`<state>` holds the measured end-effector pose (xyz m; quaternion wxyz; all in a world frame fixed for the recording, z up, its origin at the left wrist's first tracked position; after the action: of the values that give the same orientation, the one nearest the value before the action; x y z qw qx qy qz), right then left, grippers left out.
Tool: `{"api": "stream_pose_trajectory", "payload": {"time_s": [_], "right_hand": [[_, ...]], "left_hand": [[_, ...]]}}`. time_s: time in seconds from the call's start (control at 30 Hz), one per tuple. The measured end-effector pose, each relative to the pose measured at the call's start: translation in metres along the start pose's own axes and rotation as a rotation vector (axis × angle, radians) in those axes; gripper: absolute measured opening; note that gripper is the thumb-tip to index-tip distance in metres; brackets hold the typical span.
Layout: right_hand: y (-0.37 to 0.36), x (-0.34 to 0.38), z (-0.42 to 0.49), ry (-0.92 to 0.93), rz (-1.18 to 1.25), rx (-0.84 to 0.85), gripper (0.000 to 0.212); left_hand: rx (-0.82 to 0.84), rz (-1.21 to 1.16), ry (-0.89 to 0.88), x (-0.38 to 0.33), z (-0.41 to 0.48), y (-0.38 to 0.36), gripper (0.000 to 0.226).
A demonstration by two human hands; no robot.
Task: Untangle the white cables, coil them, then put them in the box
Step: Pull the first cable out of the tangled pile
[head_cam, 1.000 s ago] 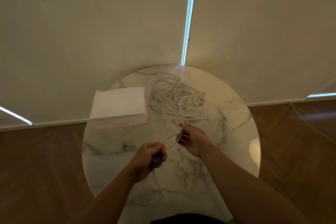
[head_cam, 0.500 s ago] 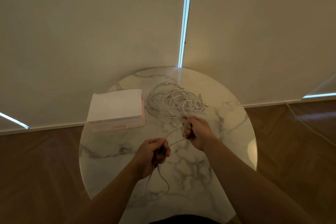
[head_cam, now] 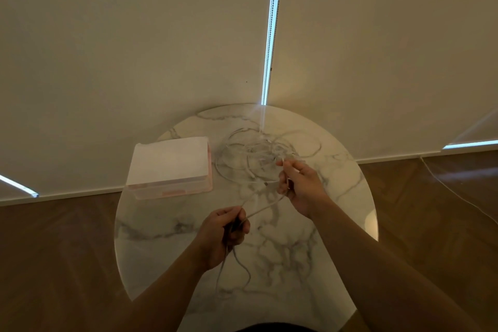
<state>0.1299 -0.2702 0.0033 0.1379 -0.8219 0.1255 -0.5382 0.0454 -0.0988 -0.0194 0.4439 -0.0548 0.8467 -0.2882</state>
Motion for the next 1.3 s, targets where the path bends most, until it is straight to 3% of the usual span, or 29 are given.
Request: {"api": "stream_pose_trajectory", "payload": {"time_s": [0.1, 0.27, 0.37, 0.47, 0.67, 0.83, 0.97, 1.03, 1.13, 1.2, 1.3], "right_hand": [[0.002, -0.005, 0.000, -0.067, 0.028, -0.008, 0.021], [0.024, -0.038, -0.011, -0.262, -0.154, -0.164, 0.025], [0.018, -0.023, -0.009, -0.113, -0.175, -0.085, 0.024], [0.012, 0.000, -0.008, 0.013, -0.020, 0.001, 0.021], [0.033, -0.027, -0.006, -0.260, -0.147, -0.089, 0.022], [0.022, 0.006, -0.002, -0.016, -0.069, -0.051, 0.021], [0.039, -0.010, -0.004, -0.226, -0.271, -0.142, 0.019], [0.038, 0.000, -0.003, -0.166, -0.311, -0.147, 0.021], [0.024, 0.025, -0.001, 0.023, -0.147, -0.079, 0.023], [0.027, 0.021, 0.000, -0.021, -0.139, -0.098, 0.021], [0.038, 0.006, -0.005, -0.141, -0.325, -0.156, 0.022]], "left_hand": [[-0.034, -0.021, -0.013, -0.002, -0.002, 0.007, 0.030], [-0.030, -0.007, 0.008, 0.001, 0.000, 0.000, 0.033], [-0.043, -0.011, 0.015, 0.004, -0.003, 0.005, 0.032], [-0.064, -0.035, 0.002, 0.005, -0.006, 0.013, 0.029], [-0.040, 0.014, 0.009, 0.007, -0.006, 0.006, 0.032], [-0.039, -0.006, -0.008, 0.005, -0.004, 0.004, 0.027], [-0.052, 0.005, -0.008, 0.005, -0.005, 0.006, 0.030], [-0.054, 0.021, -0.006, 0.005, -0.006, 0.004, 0.031], [-0.063, 0.017, -0.010, 0.004, -0.006, 0.004, 0.031], [-0.075, 0.019, -0.014, 0.004, -0.007, 0.006, 0.031], [-0.079, 0.026, -0.014, 0.003, -0.009, 0.007, 0.031]]}}
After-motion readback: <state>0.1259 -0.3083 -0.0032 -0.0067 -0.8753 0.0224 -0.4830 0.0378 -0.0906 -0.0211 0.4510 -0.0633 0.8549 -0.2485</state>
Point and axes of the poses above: each hand's wrist, its own z-axis towards the middle knuckle, its own y-axis out of the back of the hand, x = y × z, the point moved 10 cm from there along z, towards the middle knuckle, and after that the axes turned 7 degrees about x, right-handed, at the moved point
